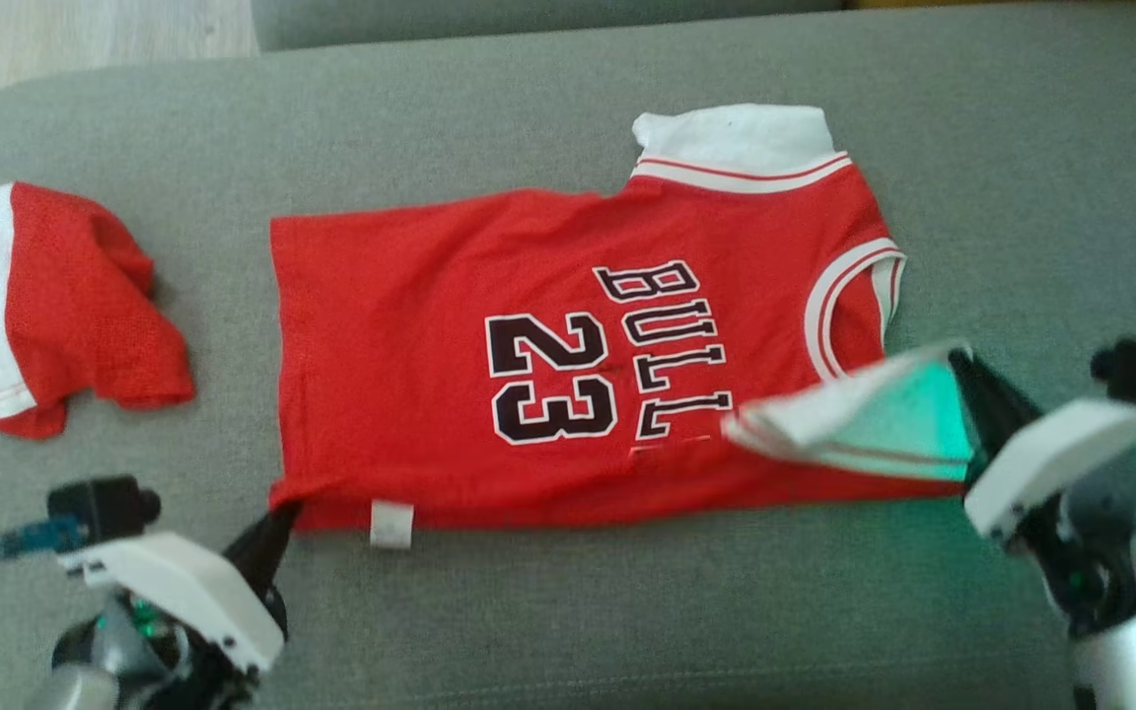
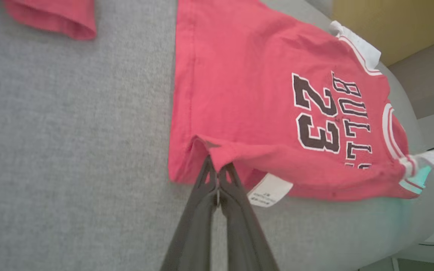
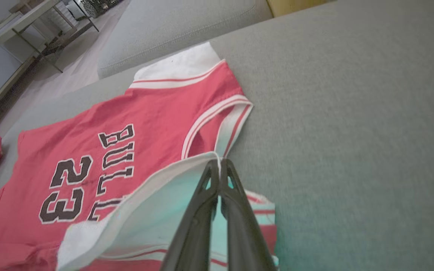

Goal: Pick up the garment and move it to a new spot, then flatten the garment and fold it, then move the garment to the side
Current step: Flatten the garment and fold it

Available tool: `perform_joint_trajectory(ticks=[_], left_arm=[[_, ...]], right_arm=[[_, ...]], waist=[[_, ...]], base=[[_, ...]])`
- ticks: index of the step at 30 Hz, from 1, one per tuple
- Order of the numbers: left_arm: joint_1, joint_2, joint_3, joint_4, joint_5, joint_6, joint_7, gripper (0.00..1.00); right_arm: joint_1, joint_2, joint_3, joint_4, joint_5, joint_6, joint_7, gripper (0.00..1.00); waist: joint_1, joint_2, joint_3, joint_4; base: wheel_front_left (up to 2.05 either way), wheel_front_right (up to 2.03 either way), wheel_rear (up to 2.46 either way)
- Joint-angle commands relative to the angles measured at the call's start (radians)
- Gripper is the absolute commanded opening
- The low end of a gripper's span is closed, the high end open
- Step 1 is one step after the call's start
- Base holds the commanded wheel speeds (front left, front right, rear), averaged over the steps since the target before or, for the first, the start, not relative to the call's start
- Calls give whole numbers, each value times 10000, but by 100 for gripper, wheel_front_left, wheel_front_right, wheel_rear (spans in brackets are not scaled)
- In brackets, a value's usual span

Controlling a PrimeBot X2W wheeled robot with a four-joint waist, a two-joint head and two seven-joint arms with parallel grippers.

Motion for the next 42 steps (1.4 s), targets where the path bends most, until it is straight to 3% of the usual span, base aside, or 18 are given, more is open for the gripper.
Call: perform_joint_trajectory(ticks=[1,11,12,13,14,20,25,29,34,42], left_arm=[[-748,308,571,-204,-195,-104,108,0],[-1929,143,688,652,-989,-469,642,0],[-2004,51,686,745,-1088,-551,613,0],[-2055,-40,691,833,-1160,-610,553,24],[-2090,-128,703,909,-1198,-669,444,96],[-1972,-629,939,1285,-1107,-855,-759,100],[-1735,-954,982,1501,-12,-761,-2751,100],[-1706,-1134,858,1674,960,-536,-4154,100],[-1775,-1247,706,1583,2257,-28,-5501,100],[-1371,-1278,517,973,4038,414,-5858,100]], right_arm=[[-807,-309,305,60,117,-7,-221,0],[-2831,-734,1547,2423,693,-7,-1497,0],[-2923,-743,1687,2589,769,-7,-1664,7],[-2995,-754,1839,2702,856,-7,-1870,53],[-3040,-785,1995,2789,916,-7,-2091,100],[-2932,-989,2614,2863,968,-7,-3491,100],[-2380,-1082,2536,2443,322,-7,-5213,100],[-1790,-1008,2113,1852,-431,-7,-5988,100],[-1047,-759,1458,990,-1191,-7,-6118,100],[351,-146,752,-437,-2084,-7,-5569,100]], waist=[[1,-1,225,58],[1,-1,931,290],[1,-1,972,305],[1,-1,1002,314],[1,-1,1025,318],[1,-1,1005,289],[1,-1,775,311],[1,-1,592,320],[1,-1,355,262],[1,-1,-63,105]], base=[[0,0,0],[0,0,0],[0,0,0],[0,0,0],[0,0,0],[0,0,0],[0,0,0],[0,0,0],[0,0,0],[0,0,0]])
